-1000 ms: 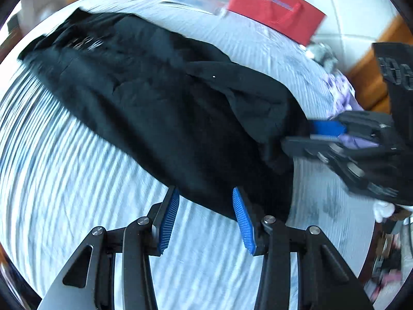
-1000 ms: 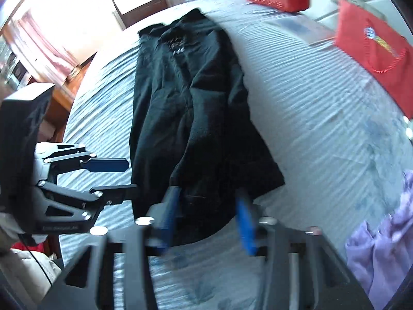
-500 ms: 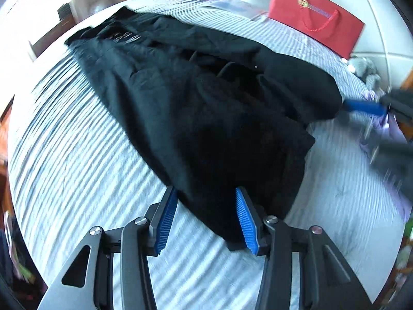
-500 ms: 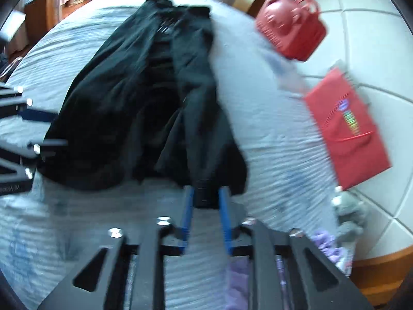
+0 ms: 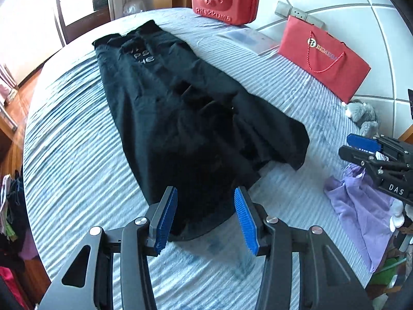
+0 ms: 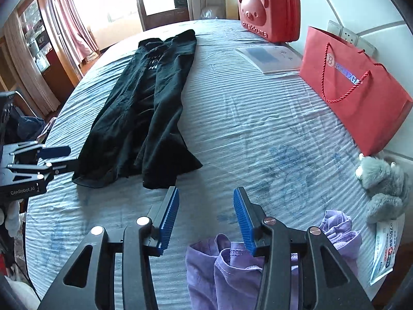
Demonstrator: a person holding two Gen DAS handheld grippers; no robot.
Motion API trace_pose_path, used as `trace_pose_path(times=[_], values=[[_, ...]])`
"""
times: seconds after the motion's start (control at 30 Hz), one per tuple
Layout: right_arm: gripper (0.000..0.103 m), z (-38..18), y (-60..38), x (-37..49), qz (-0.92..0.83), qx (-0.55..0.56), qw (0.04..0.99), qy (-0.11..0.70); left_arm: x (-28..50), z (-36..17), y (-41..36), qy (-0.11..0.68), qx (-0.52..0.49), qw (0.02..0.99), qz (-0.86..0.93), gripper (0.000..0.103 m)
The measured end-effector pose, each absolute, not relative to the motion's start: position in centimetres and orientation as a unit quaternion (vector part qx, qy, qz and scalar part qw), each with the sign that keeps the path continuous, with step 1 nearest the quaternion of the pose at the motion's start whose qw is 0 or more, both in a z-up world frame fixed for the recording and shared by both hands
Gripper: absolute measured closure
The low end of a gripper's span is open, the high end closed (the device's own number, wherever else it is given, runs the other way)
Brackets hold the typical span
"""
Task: Fold clothes
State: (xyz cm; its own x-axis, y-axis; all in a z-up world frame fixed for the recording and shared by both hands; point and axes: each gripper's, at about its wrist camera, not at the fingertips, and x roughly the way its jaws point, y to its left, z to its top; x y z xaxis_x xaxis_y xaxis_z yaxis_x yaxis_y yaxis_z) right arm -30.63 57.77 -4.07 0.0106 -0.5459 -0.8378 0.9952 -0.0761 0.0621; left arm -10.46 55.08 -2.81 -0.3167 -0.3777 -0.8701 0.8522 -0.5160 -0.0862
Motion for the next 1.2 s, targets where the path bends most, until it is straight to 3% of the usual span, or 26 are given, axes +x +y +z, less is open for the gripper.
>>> trace_pose_path(times=[0.13, 0.4, 0.43, 0.47, 0.5, 0.77, 0.83, 0.93, 1.13, 1.2], values=[[0.053, -5.2, 57.6, -30.2, -0.615, 0.444, 0.606, 0.240, -10.5, -4.3, 54.7, 0.275, 0.431, 0.405, -0.758, 0.056], [0.053, -8.4, 53.5, -28.6, -0.584, 0.481, 0.612, 0.230, -9.8, -6.6, 54.3, 0.301, 0.436, 0.439, -0.726, 0.056], [0.067, -8.6, 52.8, -28.2, -0.582, 0.471, 0.617, 0.243, -9.8, -6.7, 54.2, 0.305, 0.432, 0.446, -0.721, 0.056], [0.091, -8.5, 52.3, -27.9, -0.586, 0.456, 0.615, 0.265, -9.8, -6.7, 54.2, 0.313, 0.428, 0.452, -0.718, 0.056], [0.098, -8.2, 51.9, -28.1, -0.592, 0.446, 0.611, 0.278, -9.9, -6.6, 54.2, 0.320, 0.423, 0.458, -0.714, 0.056], [0.099, -0.4, 52.7, -31.8, -0.605, 0.375, 0.653, 0.258, -10.6, -4.2, 54.5, 0.331, 0.392, 0.523, -0.680, 0.056], [0.098, -1.5, 52.6, -29.7, -0.556, 0.390, 0.683, 0.269, -10.7, -4.0, 54.5, 0.335, 0.387, 0.533, -0.673, 0.056], [0.066, -5.1, 52.6, -25.7, -0.490, 0.400, 0.691, 0.350, -10.7, -4.1, 54.4, 0.339, 0.390, 0.538, -0.666, 0.056], [0.067, -5.2, 55.6, -27.7, -0.494, 0.370, 0.700, 0.359, -9.3, -5.4, 53.9, 0.344, 0.393, 0.537, -0.663, 0.056], [0.057, -4.2, 55.7, -29.7, -0.510, 0.338, 0.698, 0.372, -8.9, -5.8, 53.8, 0.346, 0.394, 0.536, -0.662, 0.056]])
